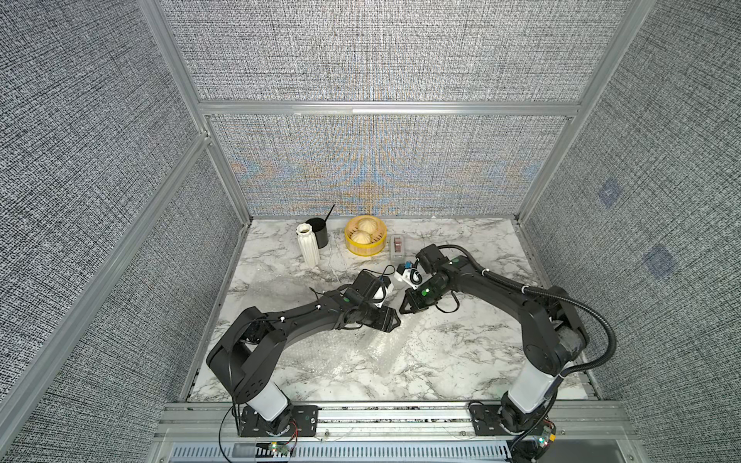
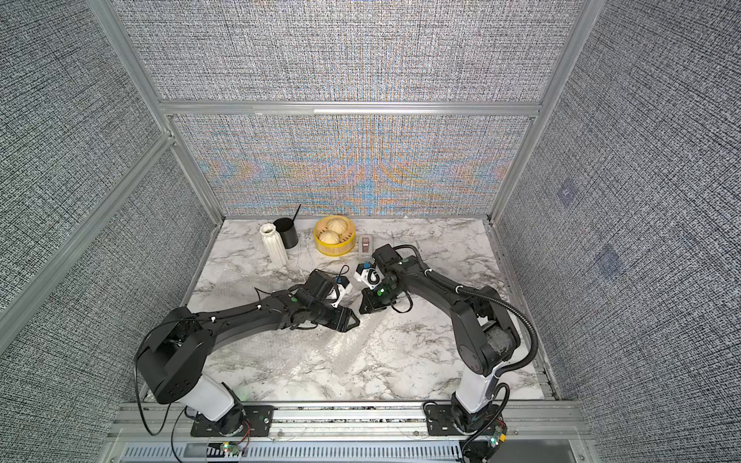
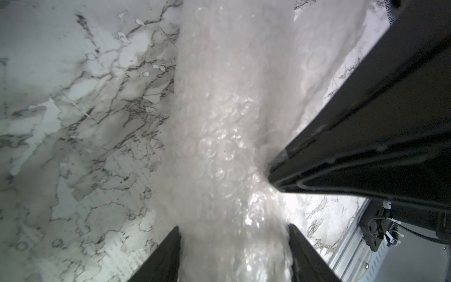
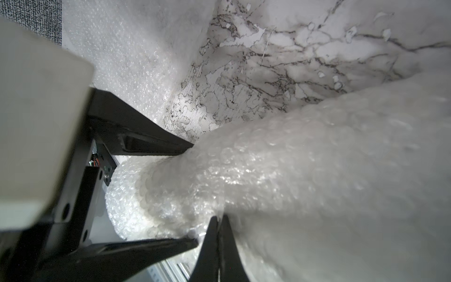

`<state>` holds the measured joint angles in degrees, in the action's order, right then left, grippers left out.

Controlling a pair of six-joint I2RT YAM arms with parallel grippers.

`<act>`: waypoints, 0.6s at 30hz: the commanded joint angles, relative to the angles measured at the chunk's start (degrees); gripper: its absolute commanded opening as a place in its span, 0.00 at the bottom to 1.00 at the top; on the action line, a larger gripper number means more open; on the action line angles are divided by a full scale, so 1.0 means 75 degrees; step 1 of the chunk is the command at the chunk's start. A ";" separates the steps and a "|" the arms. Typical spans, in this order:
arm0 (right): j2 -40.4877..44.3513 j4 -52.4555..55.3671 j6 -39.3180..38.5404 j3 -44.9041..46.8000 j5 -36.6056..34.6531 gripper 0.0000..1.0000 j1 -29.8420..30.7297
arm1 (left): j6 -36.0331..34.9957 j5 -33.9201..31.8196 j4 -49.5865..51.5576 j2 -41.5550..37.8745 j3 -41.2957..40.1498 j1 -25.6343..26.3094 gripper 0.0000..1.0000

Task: Wrap vases in bubble wrap
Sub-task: Stick the tape on the bubble wrap.

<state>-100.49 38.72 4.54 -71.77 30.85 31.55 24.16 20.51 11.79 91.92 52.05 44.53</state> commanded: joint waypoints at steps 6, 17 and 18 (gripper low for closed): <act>0.0301 -0.0119 -0.0265 0.0049 -0.1316 0.12 0.0268 | -0.0240 -0.0209 0.0424 -0.0021 -0.0338 0.0003 0.54; 0.0508 -0.0307 -0.0451 -0.0076 -0.2075 0.26 0.0573 | -0.0282 -0.0111 0.0325 -0.0004 -0.0442 -0.0002 0.52; 0.0518 -0.0331 -0.0470 -0.0077 -0.2080 0.27 0.0585 | -0.0283 -0.0120 0.0324 -0.0009 -0.0442 -0.0001 0.52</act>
<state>-97.03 36.88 2.20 -71.81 17.32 35.68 23.14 21.10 7.44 91.15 49.36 44.49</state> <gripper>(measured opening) 0.269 0.601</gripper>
